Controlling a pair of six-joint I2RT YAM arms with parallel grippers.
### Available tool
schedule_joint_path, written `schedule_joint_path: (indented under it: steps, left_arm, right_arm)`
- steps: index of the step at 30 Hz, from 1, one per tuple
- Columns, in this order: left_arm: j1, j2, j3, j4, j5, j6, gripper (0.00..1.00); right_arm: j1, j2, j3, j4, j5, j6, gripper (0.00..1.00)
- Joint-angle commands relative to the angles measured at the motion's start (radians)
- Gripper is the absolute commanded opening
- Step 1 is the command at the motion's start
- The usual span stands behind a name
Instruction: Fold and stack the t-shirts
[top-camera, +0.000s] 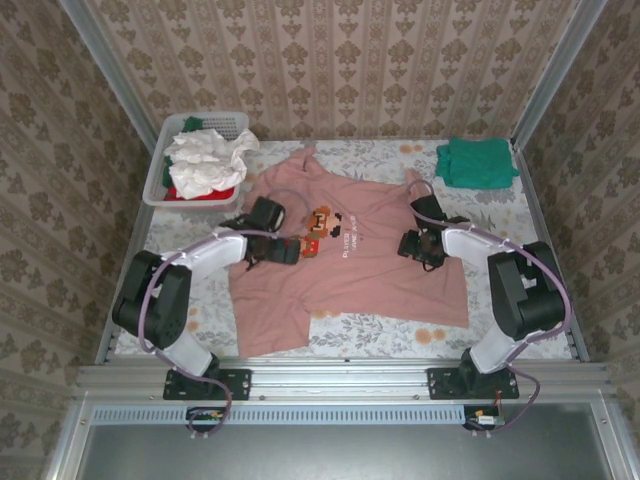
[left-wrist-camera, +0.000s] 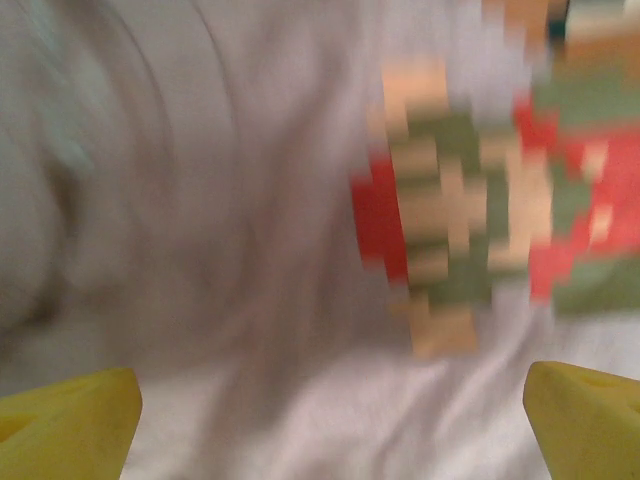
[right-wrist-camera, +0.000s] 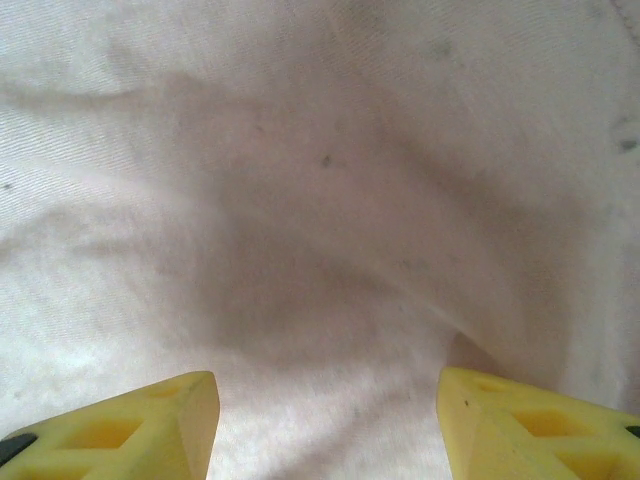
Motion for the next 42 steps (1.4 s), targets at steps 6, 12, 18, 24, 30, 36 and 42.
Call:
schedule_joint_path:
  steps: [6, 12, 18, 24, 30, 36, 42]
  left_arm:
    - [-0.005, -0.119, -0.224, 0.011, 0.033, -0.154, 0.95]
    - [-0.022, -0.208, -0.276, 0.009, 0.086, -0.242, 0.94]
    - [-0.058, -0.248, -0.367, 0.012, 0.091, -0.3, 0.94]
    - [-0.044, -0.34, -0.399, -0.016, 0.115, -0.315, 0.95]
    - [0.032, -0.47, -0.328, -0.102, 0.131, -0.253, 0.98]
    - [0.125, -0.358, -0.073, -0.076, 0.098, -0.12, 1.0]
    - [0.2, 0.064, 0.358, -0.04, 0.104, -0.049, 1.0]
  right_arm:
    - [-0.001, 0.032, 0.249, -0.041, 0.002, -0.05, 0.63]
    - [-0.046, 0.368, 0.622, -0.122, 0.053, -0.067, 0.61]
    - [-0.098, 0.635, 0.92, -0.236, -0.013, -0.049, 0.59]
    - [-0.158, 0.716, 1.011, -0.266, -0.047, -0.063, 0.6]
    - [-0.224, 0.68, 0.976, -0.248, -0.089, -0.081, 0.62]
    - [-0.166, 0.556, 0.933, -0.234, -0.131, -0.12, 0.66]
    - [-0.081, 0.332, 0.73, -0.145, -0.092, -0.122, 0.71]
